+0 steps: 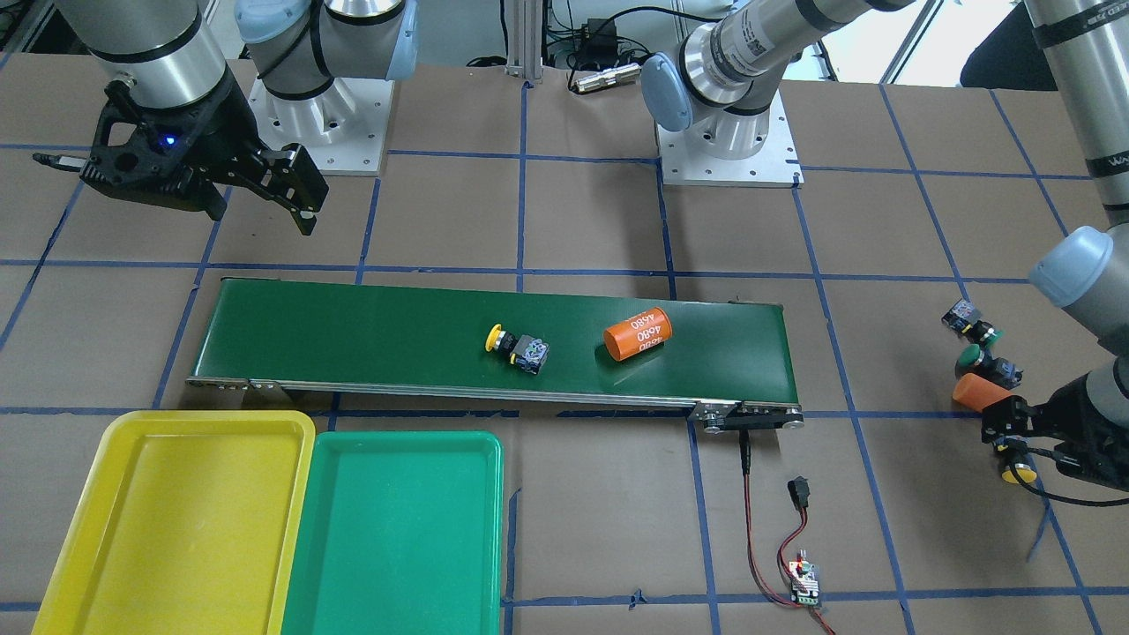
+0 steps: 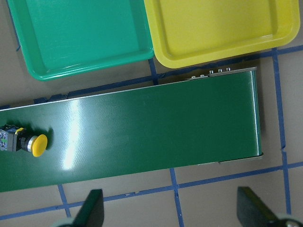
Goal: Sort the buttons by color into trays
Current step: 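Return the left gripper to the pile and grasp another yellow-capped button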
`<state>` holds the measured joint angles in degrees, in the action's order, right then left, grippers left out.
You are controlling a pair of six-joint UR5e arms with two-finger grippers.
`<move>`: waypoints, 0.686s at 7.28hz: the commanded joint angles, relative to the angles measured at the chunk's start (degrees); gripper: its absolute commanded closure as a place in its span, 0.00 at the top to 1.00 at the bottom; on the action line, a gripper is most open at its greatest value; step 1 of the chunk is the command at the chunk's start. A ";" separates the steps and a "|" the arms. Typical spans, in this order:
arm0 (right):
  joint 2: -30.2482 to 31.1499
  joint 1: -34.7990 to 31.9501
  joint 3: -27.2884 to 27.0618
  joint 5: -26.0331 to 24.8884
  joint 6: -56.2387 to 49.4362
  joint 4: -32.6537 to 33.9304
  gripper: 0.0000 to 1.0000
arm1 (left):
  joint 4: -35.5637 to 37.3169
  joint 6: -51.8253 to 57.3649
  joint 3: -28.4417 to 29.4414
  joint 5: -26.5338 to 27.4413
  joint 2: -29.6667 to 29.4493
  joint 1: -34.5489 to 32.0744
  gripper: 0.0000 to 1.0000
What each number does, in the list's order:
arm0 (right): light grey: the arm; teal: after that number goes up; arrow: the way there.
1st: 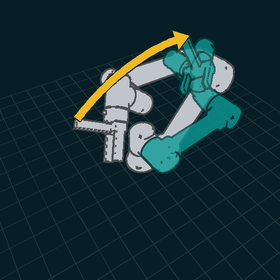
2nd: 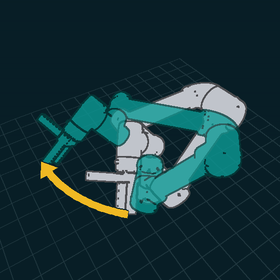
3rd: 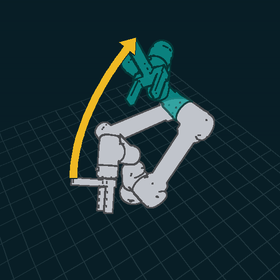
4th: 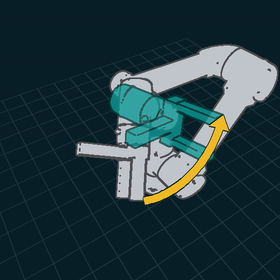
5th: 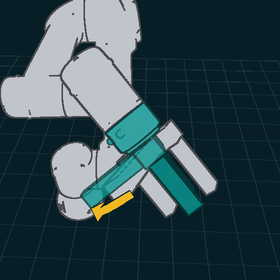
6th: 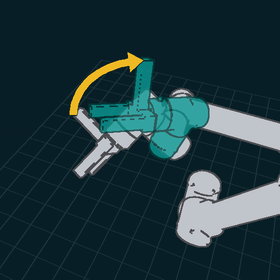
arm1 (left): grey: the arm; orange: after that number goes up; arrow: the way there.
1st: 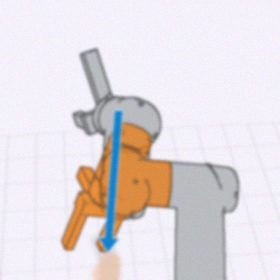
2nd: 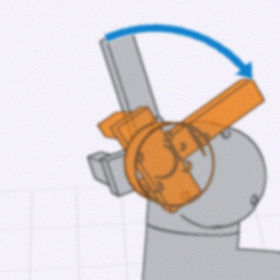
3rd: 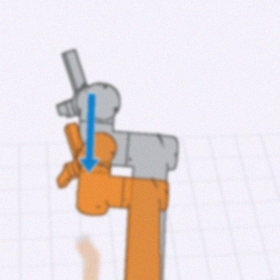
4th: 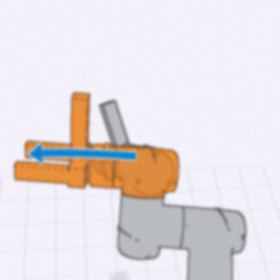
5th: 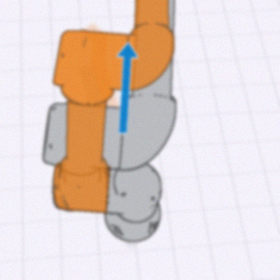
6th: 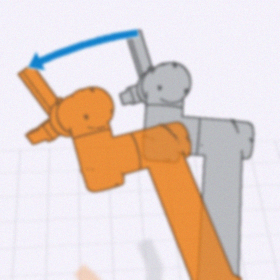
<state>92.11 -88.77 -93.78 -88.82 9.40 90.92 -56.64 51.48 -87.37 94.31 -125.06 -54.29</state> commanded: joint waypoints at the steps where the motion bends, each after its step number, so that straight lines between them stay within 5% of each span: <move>1: 0.00 0.00 0.00 0.05 0.00 0.04 1.00 | 2.05 -0.68 -1.04 -0.53 -2.47 3.56 0.95; 2: 0.00 0.00 0.00 -0.04 0.00 0.04 1.00 | 1.62 -0.94 -1.31 -0.53 -2.55 3.49 0.81; 3: 0.00 0.00 0.00 -0.47 -0.35 -0.05 1.00 | 1.62 -1.90 -1.23 -0.53 -2.73 3.40 0.32; 4: 0.00 0.00 0.44 -0.65 -0.70 0.13 1.00 | 1.53 -2.86 -1.05 -0.53 -2.64 2.79 0.00; 5: 0.09 -0.08 0.79 0.13 -0.35 0.13 1.00 | 1.27 -3.05 -1.05 -0.62 -1.86 2.61 0.00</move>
<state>92.12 -88.78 -93.42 -89.17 8.96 91.00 -55.13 49.03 -88.46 93.76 -127.49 -51.35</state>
